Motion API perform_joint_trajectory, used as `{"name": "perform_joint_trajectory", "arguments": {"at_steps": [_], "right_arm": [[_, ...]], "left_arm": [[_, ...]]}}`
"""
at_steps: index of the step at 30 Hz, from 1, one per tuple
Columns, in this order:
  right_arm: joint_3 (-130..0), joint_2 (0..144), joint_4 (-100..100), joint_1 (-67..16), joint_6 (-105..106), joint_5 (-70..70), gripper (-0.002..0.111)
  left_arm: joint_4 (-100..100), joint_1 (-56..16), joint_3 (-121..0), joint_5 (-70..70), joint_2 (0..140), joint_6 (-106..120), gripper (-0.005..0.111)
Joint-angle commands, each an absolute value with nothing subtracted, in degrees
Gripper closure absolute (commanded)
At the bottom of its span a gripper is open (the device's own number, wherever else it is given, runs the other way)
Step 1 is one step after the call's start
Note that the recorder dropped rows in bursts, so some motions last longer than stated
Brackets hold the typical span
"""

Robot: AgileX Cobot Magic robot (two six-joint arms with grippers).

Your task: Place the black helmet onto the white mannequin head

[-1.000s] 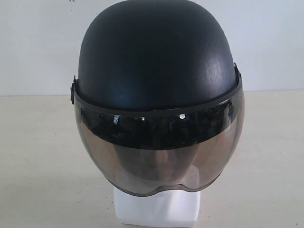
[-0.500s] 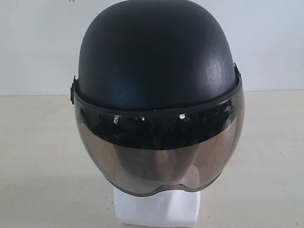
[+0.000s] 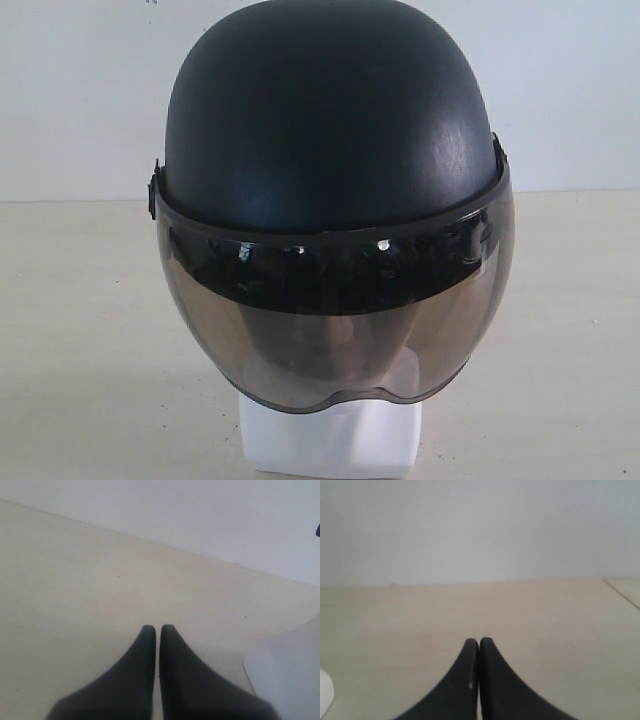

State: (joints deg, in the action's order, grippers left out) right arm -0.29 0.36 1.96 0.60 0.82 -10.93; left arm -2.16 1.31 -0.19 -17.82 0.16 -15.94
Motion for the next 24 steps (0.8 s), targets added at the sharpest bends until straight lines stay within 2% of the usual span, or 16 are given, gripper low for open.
{"name": "perform_joint_trajectory", "arguments": {"at_steps": [1, 24], "right_arm": [[0.0, 0.0, 1.33, 0.88, 0.96, -19.24, 0.109], [0.0, 0.0, 1.33, 0.99, 0.45, -19.26, 0.109]], "left_arm": [[-1.87, 1.53, 0.0, -17.85, 0.0, -16.32, 0.102], [-1.87, 1.53, 0.0, -17.85, 0.0, -16.32, 0.102]]}}
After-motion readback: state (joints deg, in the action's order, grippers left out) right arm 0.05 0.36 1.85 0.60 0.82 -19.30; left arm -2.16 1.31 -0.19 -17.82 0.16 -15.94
